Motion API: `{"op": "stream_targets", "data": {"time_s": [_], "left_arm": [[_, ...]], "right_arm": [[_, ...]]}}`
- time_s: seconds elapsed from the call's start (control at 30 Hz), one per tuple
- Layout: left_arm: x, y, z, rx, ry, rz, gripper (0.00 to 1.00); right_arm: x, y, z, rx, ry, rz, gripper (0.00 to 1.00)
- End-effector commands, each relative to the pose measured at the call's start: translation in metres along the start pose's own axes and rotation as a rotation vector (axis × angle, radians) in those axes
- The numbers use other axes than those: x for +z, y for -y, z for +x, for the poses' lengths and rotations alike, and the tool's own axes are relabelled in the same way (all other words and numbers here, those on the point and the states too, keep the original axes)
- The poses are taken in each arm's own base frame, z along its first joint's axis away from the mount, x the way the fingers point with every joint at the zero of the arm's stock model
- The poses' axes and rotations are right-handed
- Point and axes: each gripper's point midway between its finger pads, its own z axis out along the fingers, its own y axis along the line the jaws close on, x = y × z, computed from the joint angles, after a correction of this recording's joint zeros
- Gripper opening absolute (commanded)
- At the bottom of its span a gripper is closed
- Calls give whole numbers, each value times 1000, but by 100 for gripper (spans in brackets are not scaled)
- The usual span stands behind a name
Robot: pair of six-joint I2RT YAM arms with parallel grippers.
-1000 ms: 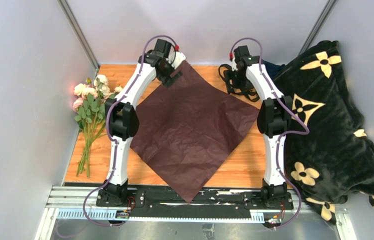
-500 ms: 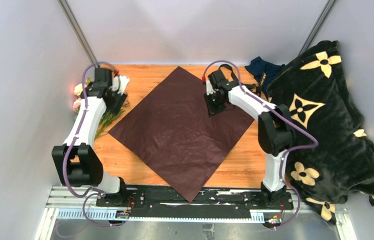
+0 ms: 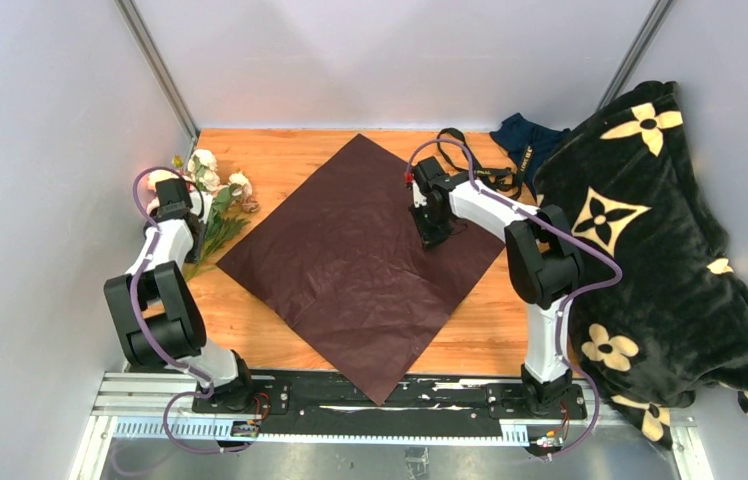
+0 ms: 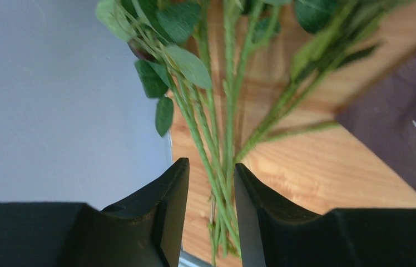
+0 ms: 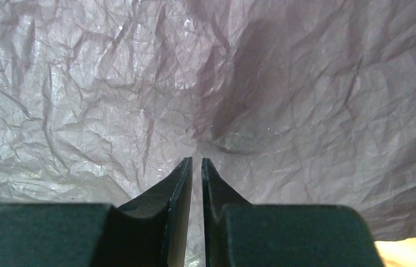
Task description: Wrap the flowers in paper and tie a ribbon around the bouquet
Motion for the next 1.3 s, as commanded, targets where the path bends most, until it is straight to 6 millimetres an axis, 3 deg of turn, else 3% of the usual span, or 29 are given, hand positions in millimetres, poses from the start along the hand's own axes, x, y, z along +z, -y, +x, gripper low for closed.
{"op": "stream_targets", "data": {"time_s": [0.0, 0.17, 0.33, 0.57, 0.6, 0.63, 0.67, 0.73, 0.83, 0.9, 0.93, 0.97, 1.07, 1.17, 1.27], "left_arm": [[18, -30, -18, -107, 62, -151, 41], [36, -33, -20, -108, 48, -176, 40], [51, -22, -20, -115, 19, -115, 29], [63, -22, -14, -109, -20, -129, 27], [63, -23, -15, -112, -19, -131, 22], [62, -24, -15, -118, -20, -132, 8], [59, -26, -18, -129, -16, -133, 1], [46, -28, -26, -161, 25, -115, 0], [1, -40, -51, -247, 179, -91, 0], [-42, -44, -78, -337, 345, -8, 0], [-74, -48, -95, -368, 448, 42, 0], [-91, -41, -107, -376, 513, 116, 0], [-170, -21, -148, -348, 763, 360, 0], [-258, 18, -168, -247, 967, 709, 0], [-317, 57, -168, -132, 1025, 979, 0]], "right_arm": [[-16, -3, 7, 6, 9, 45, 18], [-30, -13, 3, -25, 35, 44, 21], [-47, -18, -6, -55, 78, 65, 23], [-53, -17, -3, -67, 85, 72, 22], [-54, -17, -4, -69, 88, 71, 22], [-55, -17, -3, -70, 89, 72, 22], [-57, -18, -4, -72, 93, 71, 22], [-64, -19, -6, -74, 105, 73, 22], [-80, -23, -12, -92, 145, 69, 22], [-95, -27, -18, -106, 188, 62, 22], [-104, -29, -22, -122, 213, 58, 25], [-112, -32, -26, -133, 241, 53, 26], [-143, -51, -42, -217, 370, 6, 38], [-190, -120, -55, -334, 567, -326, 54], [-258, -189, -68, -401, 840, -697, 64]]}}
